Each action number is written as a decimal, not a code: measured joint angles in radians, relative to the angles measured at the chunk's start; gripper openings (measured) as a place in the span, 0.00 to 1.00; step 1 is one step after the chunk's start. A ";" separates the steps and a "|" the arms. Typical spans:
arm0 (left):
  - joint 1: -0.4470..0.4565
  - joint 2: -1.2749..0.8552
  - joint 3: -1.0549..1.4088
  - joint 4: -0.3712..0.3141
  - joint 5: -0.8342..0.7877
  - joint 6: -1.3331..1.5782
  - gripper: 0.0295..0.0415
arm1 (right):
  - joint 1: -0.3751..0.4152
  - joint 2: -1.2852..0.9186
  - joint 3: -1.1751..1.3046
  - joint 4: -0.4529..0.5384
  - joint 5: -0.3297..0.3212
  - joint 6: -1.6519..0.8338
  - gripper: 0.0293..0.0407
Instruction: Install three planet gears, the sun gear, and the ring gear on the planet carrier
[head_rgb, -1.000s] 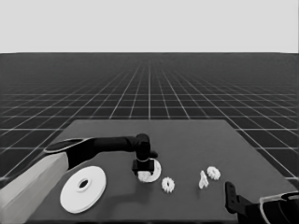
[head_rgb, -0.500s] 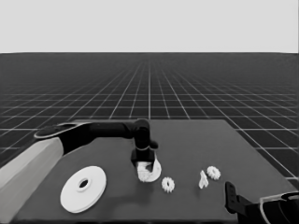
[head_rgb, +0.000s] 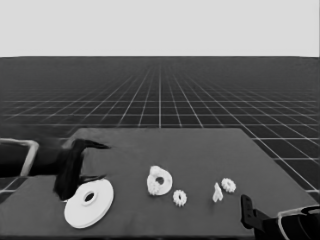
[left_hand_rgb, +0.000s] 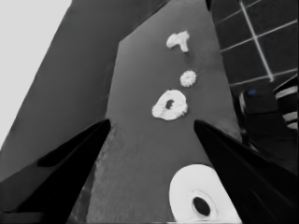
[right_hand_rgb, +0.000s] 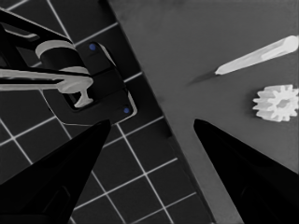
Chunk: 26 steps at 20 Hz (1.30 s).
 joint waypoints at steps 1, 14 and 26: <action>-0.007 -0.025 0.018 0.002 -0.015 0.044 0.75 | 0.000 0.000 0.000 0.000 0.000 0.000 0.81; -0.017 -0.059 0.043 0.005 -0.037 0.108 0.75 | 0.324 0.961 -0.714 0.470 -0.402 1.297 0.81; -0.017 -0.059 0.043 0.005 -0.037 0.108 0.75 | 0.089 0.989 -0.860 0.238 -0.362 1.196 0.18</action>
